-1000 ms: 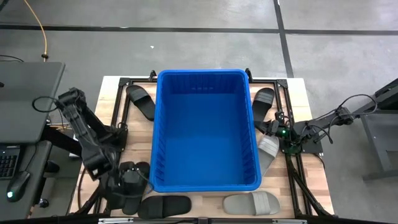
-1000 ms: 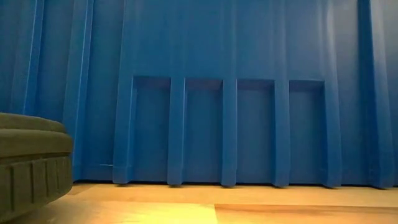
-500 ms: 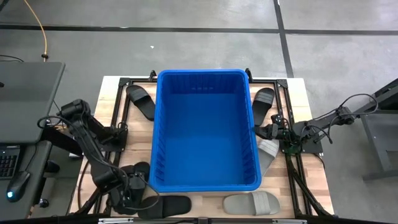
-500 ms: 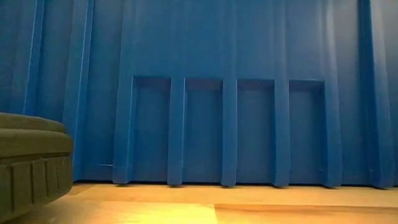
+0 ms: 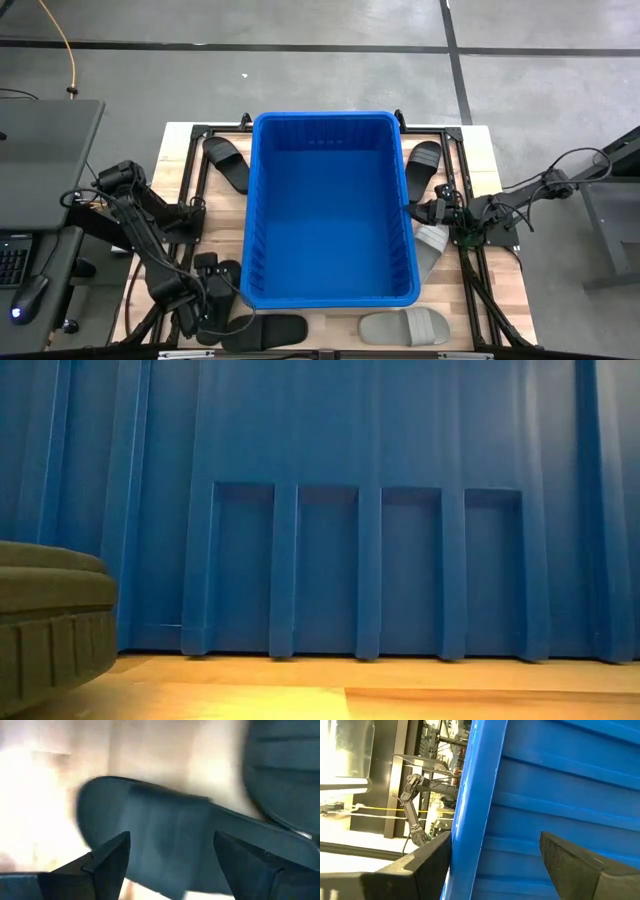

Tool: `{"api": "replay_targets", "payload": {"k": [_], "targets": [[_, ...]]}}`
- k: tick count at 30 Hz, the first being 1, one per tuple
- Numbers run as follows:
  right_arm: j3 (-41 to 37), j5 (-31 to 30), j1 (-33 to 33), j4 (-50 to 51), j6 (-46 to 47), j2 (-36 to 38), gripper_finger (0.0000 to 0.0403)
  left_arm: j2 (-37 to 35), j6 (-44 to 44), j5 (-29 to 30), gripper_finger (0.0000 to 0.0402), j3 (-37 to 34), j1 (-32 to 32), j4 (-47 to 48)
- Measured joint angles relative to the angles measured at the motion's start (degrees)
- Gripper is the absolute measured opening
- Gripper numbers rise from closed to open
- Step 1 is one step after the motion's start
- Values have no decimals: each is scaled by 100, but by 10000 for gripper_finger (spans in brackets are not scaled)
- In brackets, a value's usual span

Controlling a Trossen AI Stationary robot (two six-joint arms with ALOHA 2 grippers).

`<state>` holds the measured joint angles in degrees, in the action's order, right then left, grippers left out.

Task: Pick and place slides into bin
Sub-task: Put the black slide into the blue bin

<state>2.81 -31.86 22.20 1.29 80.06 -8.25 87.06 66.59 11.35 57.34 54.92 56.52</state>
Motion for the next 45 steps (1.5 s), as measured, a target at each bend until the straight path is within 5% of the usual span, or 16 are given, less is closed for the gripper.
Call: {"api": "replay_targets", "payload": {"k": [5,23,39,45], "targets": [[-2,-37,0,19,-115,2,282,127,-55,-117,270,11,349,-790],[-15,-89,2,17,-182,-6,282,692,371,958,221,623,638,843],[-21,-153,2,14,-211,-7,282,1345,228,822,219,485,660,1099],[-24,-201,2,6,-253,-11,282,1409,423,656,145,485,462,1123]]}}
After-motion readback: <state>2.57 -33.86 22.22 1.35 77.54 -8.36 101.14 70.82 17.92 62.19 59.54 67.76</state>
